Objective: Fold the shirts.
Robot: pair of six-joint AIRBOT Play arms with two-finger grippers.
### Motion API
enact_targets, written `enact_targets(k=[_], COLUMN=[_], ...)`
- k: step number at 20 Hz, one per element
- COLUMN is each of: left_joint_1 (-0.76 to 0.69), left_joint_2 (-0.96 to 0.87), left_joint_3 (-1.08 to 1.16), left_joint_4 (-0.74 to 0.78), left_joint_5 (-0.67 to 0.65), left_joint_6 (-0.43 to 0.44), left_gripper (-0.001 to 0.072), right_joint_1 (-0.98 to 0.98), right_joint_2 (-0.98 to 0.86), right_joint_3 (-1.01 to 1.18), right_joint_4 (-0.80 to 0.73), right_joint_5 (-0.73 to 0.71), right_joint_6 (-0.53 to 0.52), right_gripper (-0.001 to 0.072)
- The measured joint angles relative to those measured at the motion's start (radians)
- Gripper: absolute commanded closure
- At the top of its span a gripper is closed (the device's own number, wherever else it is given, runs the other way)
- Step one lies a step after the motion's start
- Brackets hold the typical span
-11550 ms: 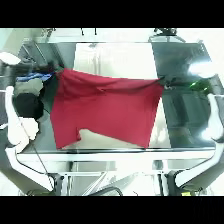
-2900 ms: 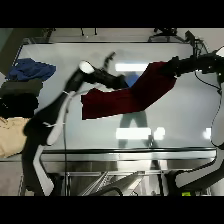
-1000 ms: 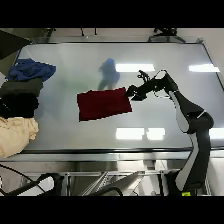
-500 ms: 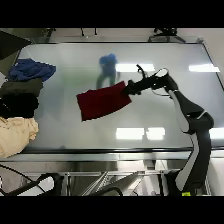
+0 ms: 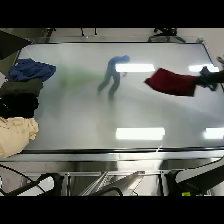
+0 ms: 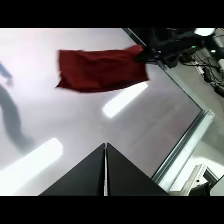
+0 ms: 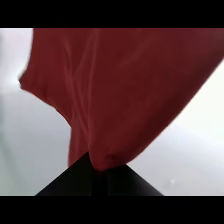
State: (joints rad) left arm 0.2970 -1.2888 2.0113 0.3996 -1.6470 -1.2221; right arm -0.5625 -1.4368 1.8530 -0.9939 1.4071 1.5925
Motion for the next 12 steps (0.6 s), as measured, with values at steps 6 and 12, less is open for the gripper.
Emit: enact_targets(k=[6, 12], left_joint_1=[0.000, 0.000], left_joint_2=[0.000, 0.000], left_joint_3=[0.000, 0.000], left_joint_4=[0.000, 0.000], left_joint_5=[-0.001, -0.001], left_joint_6=[-0.004, -0.003], left_gripper=[0.0696, 0.0696], right_joint_1=[-0.348, -0.543], right_joint_2=[0.169, 0.386], right_joint_3=[-0.220, -0.647], right_joint_4=[-0.185, -0.264], right_joint_5=[0.066, -0.014], right_joint_6=[0.058, 0.068], right_gripper=[0.0697, 0.0691])
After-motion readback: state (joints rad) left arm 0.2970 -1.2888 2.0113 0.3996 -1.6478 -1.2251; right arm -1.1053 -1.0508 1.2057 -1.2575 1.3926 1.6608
